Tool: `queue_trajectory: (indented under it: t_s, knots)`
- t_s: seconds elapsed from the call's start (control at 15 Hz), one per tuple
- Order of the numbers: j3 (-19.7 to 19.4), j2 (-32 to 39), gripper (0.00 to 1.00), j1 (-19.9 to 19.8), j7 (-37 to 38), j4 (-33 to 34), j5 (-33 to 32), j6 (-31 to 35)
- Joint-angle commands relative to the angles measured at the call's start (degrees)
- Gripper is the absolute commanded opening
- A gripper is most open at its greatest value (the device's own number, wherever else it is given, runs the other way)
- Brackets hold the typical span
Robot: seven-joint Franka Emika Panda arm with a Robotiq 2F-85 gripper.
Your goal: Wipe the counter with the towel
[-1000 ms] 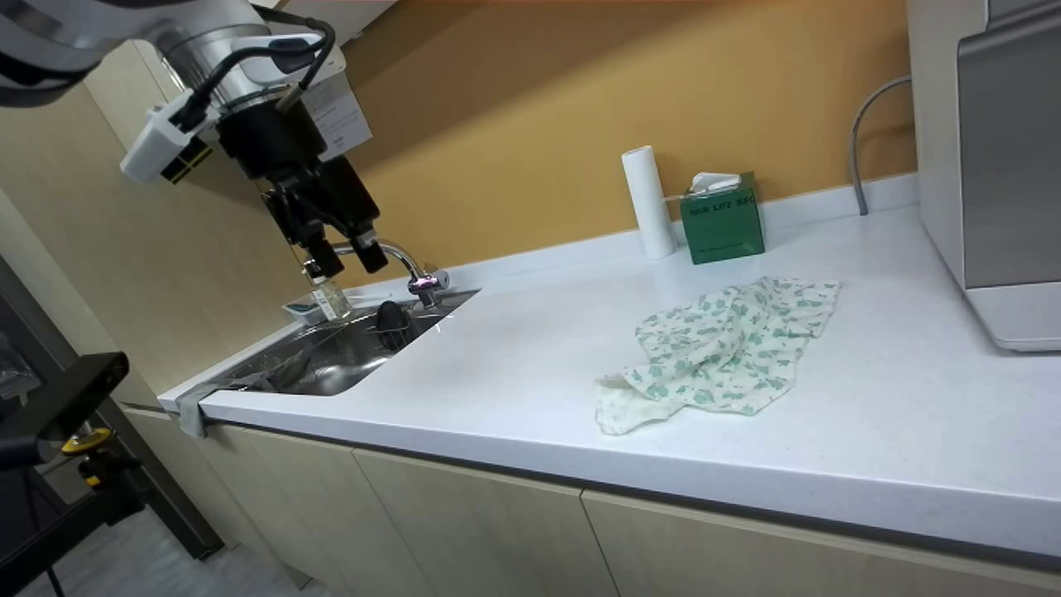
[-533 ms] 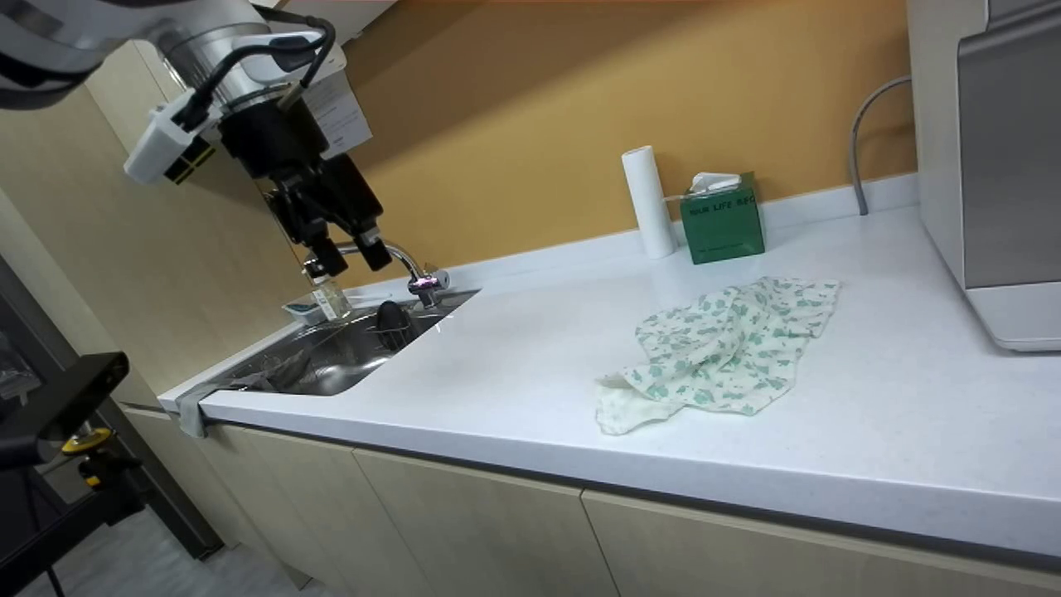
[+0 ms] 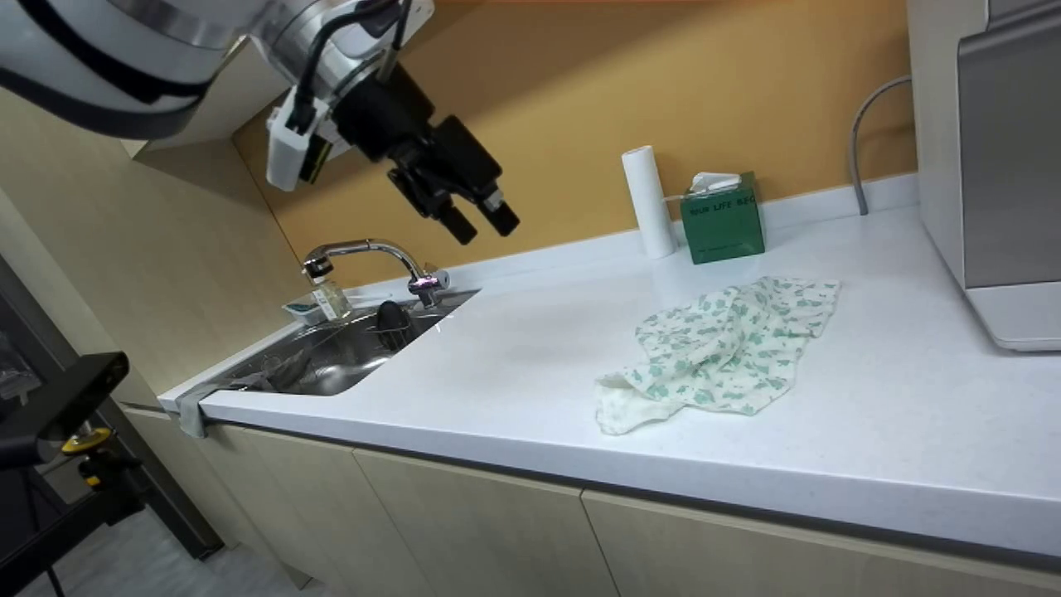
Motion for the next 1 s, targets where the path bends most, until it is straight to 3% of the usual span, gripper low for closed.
queue_trajectory:
  t_s: [0.0,0.13,0.4,0.47,0.93]
  knots:
    - [-0.6,3.1,1.0,-4.7,11.3,0.1,-7.8,2.5]
    - [-2.8,6.0,1.0,-4.8,13.9,1.3,-6.7,1.6]
    - [-8.3,10.6,1.0,-2.1,10.7,3.2,1.9,1.7]
    - [-8.2,8.3,1.0,-2.0,10.5,0.8,-1.1,2.6]
    - [-11.5,13.1,1.0,-1.6,9.9,3.4,0.6,2.3]
